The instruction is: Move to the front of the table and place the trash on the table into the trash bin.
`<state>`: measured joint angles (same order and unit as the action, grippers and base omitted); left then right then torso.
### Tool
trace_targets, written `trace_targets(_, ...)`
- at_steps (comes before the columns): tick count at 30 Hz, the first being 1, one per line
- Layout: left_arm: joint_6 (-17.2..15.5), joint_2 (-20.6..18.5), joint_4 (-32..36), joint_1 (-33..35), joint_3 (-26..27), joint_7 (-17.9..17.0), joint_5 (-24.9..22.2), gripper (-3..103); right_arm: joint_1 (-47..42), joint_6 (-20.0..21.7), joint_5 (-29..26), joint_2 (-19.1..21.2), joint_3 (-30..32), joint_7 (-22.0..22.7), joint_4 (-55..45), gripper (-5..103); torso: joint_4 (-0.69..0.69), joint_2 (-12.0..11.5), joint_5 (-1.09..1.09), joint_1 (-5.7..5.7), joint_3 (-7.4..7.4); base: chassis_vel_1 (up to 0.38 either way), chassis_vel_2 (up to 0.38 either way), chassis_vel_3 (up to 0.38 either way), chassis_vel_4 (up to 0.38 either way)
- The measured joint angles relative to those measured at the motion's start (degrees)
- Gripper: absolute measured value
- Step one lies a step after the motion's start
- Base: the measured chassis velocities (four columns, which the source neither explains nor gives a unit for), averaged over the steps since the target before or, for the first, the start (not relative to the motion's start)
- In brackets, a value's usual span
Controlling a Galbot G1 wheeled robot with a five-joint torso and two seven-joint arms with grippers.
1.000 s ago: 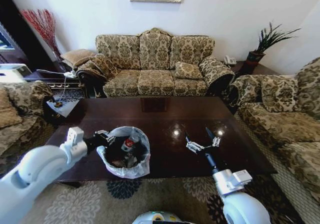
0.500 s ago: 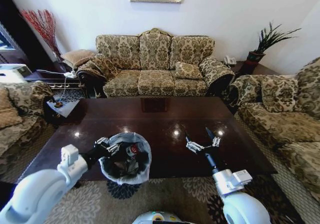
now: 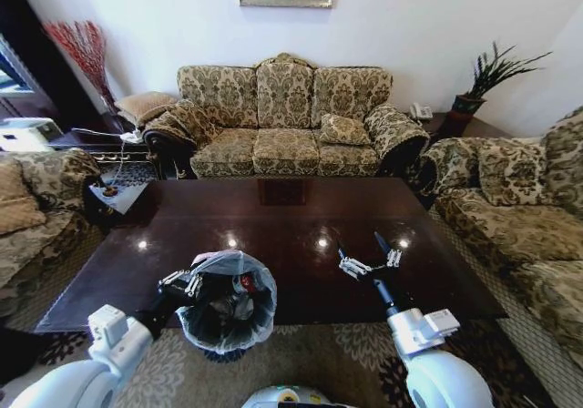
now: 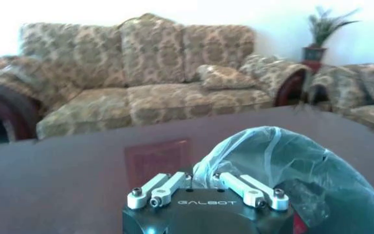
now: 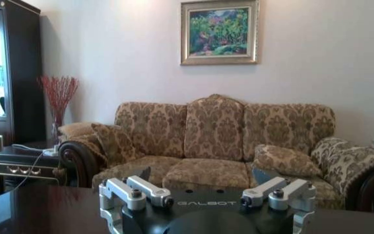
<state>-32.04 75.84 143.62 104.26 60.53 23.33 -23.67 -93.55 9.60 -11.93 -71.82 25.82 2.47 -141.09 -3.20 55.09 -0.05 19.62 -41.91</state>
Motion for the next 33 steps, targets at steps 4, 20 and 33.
trace_targets(4,-1.8,-1.54,-0.79,-0.36,4.1,-6.33,-7.19,7,0.0,0.0,0.0,0.0,0.0,0.01,0.0,100,-0.02,-0.05,-0.11,0.04,-0.05,0.0,0.0,0.0,0.0)
trace_targets(20,-3.86,-4.46,-0.49,-2.98,17.32,-11.16,-21.43,2,0.0,-0.01,0.0,-0.01,-0.01,0.01,0.01,100,0.03,-0.02,0.03,0.02,0.0,0.0,0.0,0.0,0.0)
trace_targets(33,-4.43,-5.17,-0.44,-3.94,25.4,-14.17,-28.02,2,0.0,-0.01,0.0,0.0,0.0,0.01,0.01,100,0.04,-0.02,0.03,0.02,0.0,0.0,0.0,0.0,0.0)
